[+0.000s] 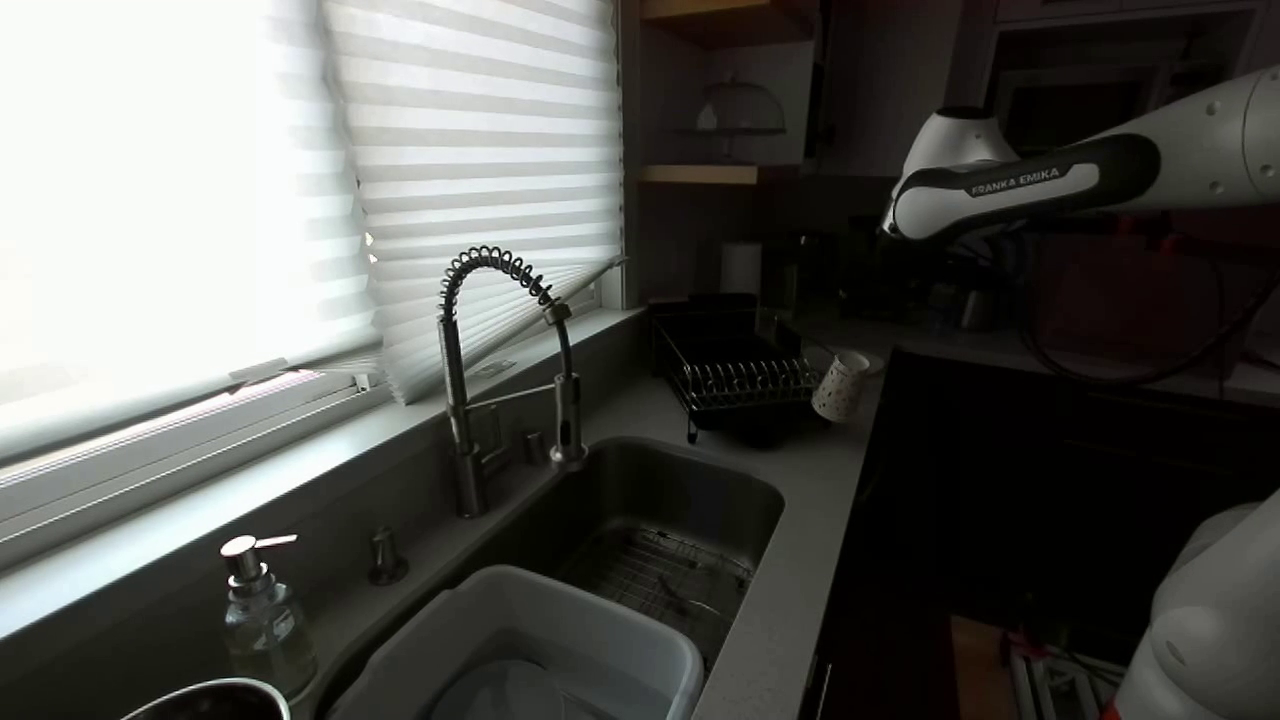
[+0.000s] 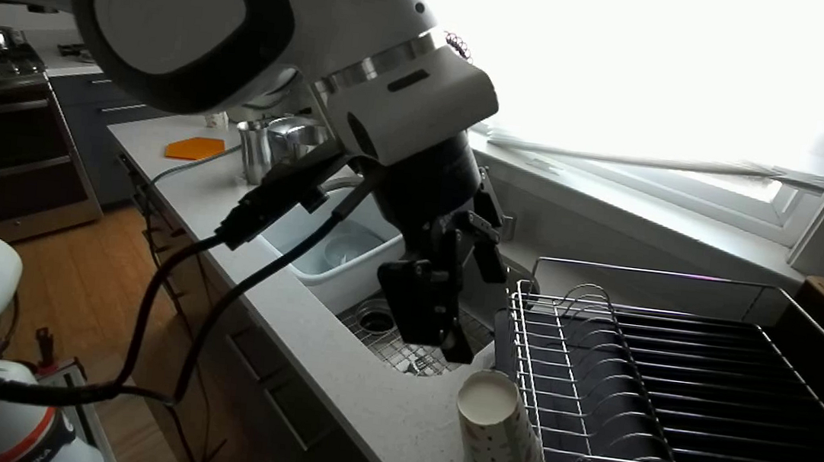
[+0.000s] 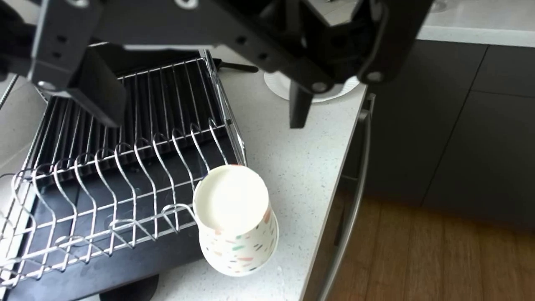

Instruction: Stack the cups then flip them over and hang them on the plate rack

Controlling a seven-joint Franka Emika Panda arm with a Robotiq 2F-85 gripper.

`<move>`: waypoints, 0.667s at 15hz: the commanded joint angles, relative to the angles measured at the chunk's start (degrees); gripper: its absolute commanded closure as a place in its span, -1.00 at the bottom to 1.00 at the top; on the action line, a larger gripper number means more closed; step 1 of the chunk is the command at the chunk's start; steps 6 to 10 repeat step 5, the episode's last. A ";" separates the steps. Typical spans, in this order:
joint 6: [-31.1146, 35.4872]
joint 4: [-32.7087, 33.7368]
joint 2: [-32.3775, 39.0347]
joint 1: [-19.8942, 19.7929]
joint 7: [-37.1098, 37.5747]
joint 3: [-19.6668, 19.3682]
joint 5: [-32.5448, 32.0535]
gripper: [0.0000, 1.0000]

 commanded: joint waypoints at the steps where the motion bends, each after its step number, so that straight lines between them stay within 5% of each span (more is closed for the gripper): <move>1: -1.13 0.57 0.13 -0.34 -1.28 0.25 0.83 -1.00; 10: -2.29 1.05 0.10 -0.18 -2.82 0.07 1.68 -1.00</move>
